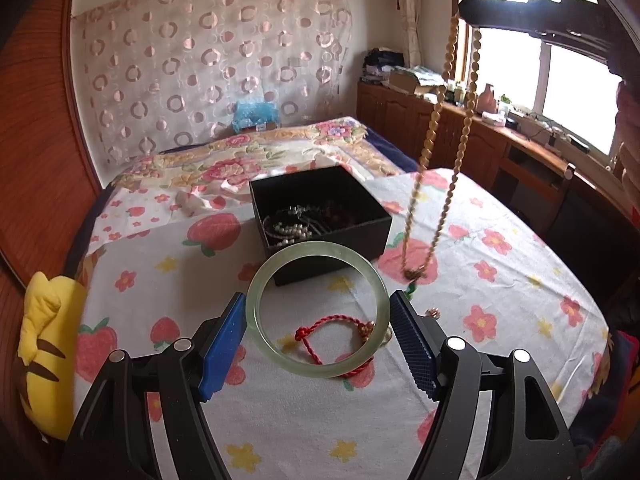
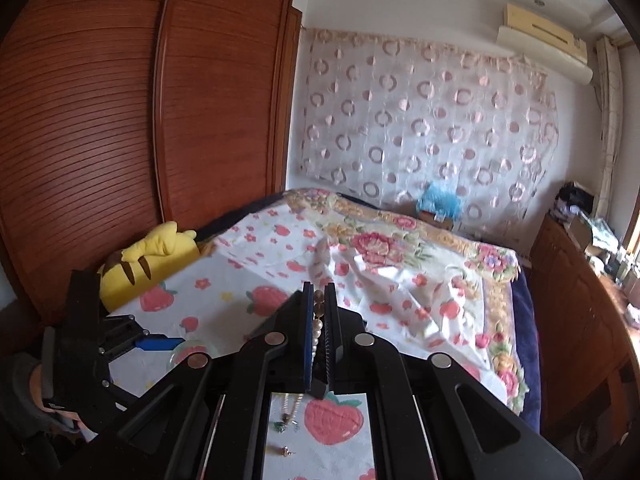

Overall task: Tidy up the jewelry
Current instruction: 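Lift the necklace with the right tool while the left tool reaches its green pendant, then grasp the green pendant with the left tool and lower both tools over the box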

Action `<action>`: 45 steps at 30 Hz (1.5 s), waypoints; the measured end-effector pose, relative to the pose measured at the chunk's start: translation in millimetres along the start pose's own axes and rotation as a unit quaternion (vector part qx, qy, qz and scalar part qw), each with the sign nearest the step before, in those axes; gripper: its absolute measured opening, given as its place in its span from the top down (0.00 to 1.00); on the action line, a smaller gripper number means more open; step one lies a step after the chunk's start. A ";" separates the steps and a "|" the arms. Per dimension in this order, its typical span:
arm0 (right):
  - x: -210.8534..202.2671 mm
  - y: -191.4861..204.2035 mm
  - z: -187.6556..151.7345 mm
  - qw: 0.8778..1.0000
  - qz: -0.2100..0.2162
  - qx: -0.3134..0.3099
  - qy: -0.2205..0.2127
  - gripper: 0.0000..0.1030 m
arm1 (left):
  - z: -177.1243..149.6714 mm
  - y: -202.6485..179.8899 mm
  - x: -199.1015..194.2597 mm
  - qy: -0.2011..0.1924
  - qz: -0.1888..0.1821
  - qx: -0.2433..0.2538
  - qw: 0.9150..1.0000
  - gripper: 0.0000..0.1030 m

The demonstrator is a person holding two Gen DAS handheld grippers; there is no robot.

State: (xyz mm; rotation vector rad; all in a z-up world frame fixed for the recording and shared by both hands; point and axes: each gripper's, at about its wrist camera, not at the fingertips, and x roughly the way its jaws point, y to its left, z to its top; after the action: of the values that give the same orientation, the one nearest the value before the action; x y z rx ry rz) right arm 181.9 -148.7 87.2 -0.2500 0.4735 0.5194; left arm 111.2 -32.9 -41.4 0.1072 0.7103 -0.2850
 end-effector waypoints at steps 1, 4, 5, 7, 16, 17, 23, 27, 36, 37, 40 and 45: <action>1.7 -0.9 -1.5 1.000 0.001 0.002 0.002 0.94 | -1.2 -0.7 3.8 0.005 -0.001 0.001 1.000 0.33; 6.1 -0.6 -4.0 1.000 -0.001 0.003 0.006 0.94 | -6.9 -3.5 18.2 0.026 -0.002 0.008 1.000 0.33; 7.0 -0.9 -4.9 1.000 -0.001 0.002 0.008 0.94 | -9.2 -4.5 24.4 0.034 0.000 0.010 0.999 0.33; 10.7 -1.9 -6.8 1.000 -0.004 0.003 0.013 0.94 | -12.2 -6.0 33.2 0.046 -0.001 0.011 0.999 0.33; 15.7 -9.9 -13.3 1.000 -0.004 0.015 0.018 0.94 | -21.7 -8.9 51.3 0.079 -0.009 0.013 0.997 0.28; 15.7 -10.0 -13.2 1.000 -0.004 0.015 0.019 0.94 | -21.7 -9.2 50.3 0.078 -0.008 0.013 0.997 0.22; 13.5 -14.2 -13.2 1.000 -0.004 0.019 0.012 0.94 | -14.2 -18.8 41.2 0.055 -0.012 0.015 0.998 0.21; 9.4 -15.3 -11.9 1.000 -0.007 0.019 0.004 0.94 | -4.1 -38.6 46.8 0.047 -0.041 0.026 0.998 0.33; 10.6 -27.4 -23.5 0.999 -0.015 0.037 0.011 0.94 | 11.8 -70.8 100.3 0.097 -0.099 0.043 0.989 0.58; 10.1 -28.8 -25.2 0.999 -0.015 0.040 0.011 0.94 | 13.5 -74.0 105.9 0.102 -0.100 0.047 0.989 0.59; 7.9 -34.6 -29.2 0.999 -0.017 0.048 0.009 0.94 | 16.2 -80.5 117.6 0.114 -0.101 0.055 0.987 0.64; 4.1 -43.7 -34.6 0.998 -0.019 0.058 0.008 0.94 | 20.9 -84.7 125.8 0.117 -0.097 0.062 0.987 0.84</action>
State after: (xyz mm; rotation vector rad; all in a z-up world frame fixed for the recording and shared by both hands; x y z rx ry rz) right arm 195.5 -195.7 60.1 -0.1515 0.5113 0.4512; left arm 190.2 -145.7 -108.3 0.1923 0.9375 -0.5083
